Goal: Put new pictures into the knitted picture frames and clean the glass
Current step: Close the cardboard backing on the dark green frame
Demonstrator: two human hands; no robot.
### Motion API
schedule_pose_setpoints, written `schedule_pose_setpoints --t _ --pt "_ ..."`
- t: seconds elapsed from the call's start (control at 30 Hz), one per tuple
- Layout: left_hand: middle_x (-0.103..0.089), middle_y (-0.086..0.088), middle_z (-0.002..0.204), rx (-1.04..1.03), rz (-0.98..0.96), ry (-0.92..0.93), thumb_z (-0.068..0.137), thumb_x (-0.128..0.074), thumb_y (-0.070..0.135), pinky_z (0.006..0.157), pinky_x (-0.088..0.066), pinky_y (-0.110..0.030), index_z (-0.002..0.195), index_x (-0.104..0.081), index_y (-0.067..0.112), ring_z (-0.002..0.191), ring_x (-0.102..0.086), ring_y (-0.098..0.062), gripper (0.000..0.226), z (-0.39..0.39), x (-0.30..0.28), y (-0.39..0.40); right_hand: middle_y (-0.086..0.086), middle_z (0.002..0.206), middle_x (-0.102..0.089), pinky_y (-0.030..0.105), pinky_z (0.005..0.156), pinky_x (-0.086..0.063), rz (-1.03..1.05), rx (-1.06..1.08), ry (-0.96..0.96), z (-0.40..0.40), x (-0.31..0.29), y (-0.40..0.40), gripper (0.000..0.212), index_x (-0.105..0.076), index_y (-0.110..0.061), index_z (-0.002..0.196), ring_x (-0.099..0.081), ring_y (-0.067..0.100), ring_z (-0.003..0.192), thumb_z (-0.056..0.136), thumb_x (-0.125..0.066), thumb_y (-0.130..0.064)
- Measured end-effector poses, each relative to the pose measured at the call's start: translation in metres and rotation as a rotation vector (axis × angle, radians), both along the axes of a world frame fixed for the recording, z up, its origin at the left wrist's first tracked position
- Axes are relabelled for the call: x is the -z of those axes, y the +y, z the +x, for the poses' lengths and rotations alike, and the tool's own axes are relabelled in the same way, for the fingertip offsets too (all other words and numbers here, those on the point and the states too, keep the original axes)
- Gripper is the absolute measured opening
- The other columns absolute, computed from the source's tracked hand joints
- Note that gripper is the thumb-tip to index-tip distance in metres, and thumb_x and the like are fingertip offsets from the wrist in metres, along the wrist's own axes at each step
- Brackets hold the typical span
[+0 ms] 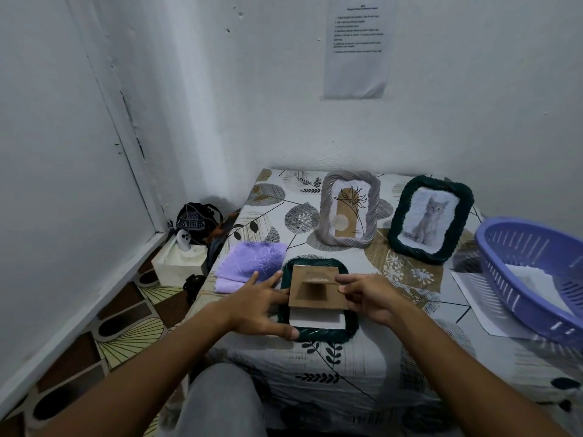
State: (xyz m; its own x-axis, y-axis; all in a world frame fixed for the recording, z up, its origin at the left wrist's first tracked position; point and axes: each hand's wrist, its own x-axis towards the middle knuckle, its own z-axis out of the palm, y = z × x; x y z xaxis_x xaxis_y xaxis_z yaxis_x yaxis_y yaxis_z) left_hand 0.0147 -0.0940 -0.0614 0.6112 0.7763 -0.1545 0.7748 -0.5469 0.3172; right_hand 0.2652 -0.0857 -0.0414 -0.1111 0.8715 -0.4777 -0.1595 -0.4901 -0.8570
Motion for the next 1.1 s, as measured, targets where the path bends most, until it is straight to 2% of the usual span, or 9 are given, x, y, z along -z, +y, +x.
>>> schedule_pose_setpoints --t 0.33,0.5,0.6,0.63,0.73,0.8,0.9,1.1 --pt "-0.015 0.014 0.157 0.017 -0.008 0.051 0.067 -0.04 0.084 0.114 0.014 -0.055 0.148 -0.028 0.039 0.143 0.019 -0.009 0.093 -0.001 -0.001 0.002 0.012 0.085 -0.062 0.018 0.039 -0.044 -0.003 -0.017 -0.067 0.002 -0.002 0.005 0.034 -0.064 0.002 0.112 -0.056 0.016 0.067 0.085 -0.05 0.016" --pt "-0.008 0.019 0.156 0.026 0.019 0.038 0.068 -0.048 0.083 0.115 0.014 -0.051 0.146 -0.032 0.038 0.143 0.019 -0.009 0.091 -0.004 -0.001 0.006 0.014 0.078 -0.061 0.019 0.037 -0.042 -0.004 -0.029 -0.114 0.002 -0.003 0.007 0.033 -0.064 0.005 0.11 -0.056 0.015 0.053 0.083 -0.05 0.018" --pt "-0.019 0.008 0.158 -0.078 0.049 -0.057 0.057 -0.046 0.093 0.119 0.005 -0.047 0.147 -0.035 0.028 0.144 0.01 -0.003 0.111 -0.009 -0.005 0.009 0.014 0.078 -0.062 0.019 0.038 -0.043 -0.003 -0.036 -0.135 0.002 -0.003 0.008 0.033 -0.064 0.005 0.108 -0.057 0.016 0.054 0.082 -0.052 0.019" --pt "-0.023 0.007 0.157 -0.104 0.049 -0.103 0.057 -0.049 0.092 0.119 0.004 -0.045 0.147 -0.035 0.028 0.145 0.006 -0.002 0.111 -0.01 -0.007 0.008 0.014 0.078 -0.062 0.019 0.038 -0.044 -0.001 -0.036 -0.142 0.002 -0.003 0.008 0.032 -0.065 0.005 0.108 -0.058 0.016 0.054 0.082 -0.052 0.019" --pt "-0.029 0.012 0.154 -0.095 0.049 -0.155 0.069 -0.062 0.074 0.118 0.004 -0.043 0.144 -0.039 0.032 0.146 0.003 -0.004 0.089 -0.007 -0.011 0.007 0.013 0.078 -0.063 0.02 0.039 -0.045 0.004 -0.044 -0.17 0.002 -0.004 0.008 0.032 -0.065 0.005 0.107 -0.058 0.016 0.054 0.081 -0.053 0.019" --pt "-0.033 0.015 0.152 -0.07 0.064 -0.142 0.07 -0.057 0.077 0.117 0.003 -0.045 0.141 -0.045 0.032 0.146 0.005 -0.005 0.085 -0.003 -0.01 0.009 0.013 0.079 -0.064 0.021 0.04 -0.046 0.01 -0.056 -0.199 0.002 -0.005 0.008 0.032 -0.066 0.004 0.107 -0.059 0.017 0.059 0.081 -0.054 0.019" --pt "-0.039 0.016 0.148 -0.058 0.08 -0.13 0.06 -0.038 0.092 0.118 0.0 -0.048 0.134 -0.053 0.032 0.144 0.006 -0.003 0.097 0.0 -0.008 0.014 0.013 0.084 -0.065 0.022 0.042 -0.048 0.02 -0.071 -0.235 0.001 -0.007 0.008 0.032 -0.067 0.004 0.106 -0.06 0.018 0.064 0.08 -0.055 0.019" --pt "-0.045 0.012 0.144 -0.008 0.137 -0.09 0.062 -0.026 0.094 0.117 -0.001 -0.049 0.133 -0.056 0.029 0.14 0.001 0.001 0.1 0.001 -0.005 0.019 0.014 0.088 -0.065 0.023 0.043 -0.05 0.046 -0.119 -0.33 0.0 -0.011 0.007 0.032 -0.066 0.004 0.108 -0.06 0.019 0.067 0.081 -0.055 0.019"
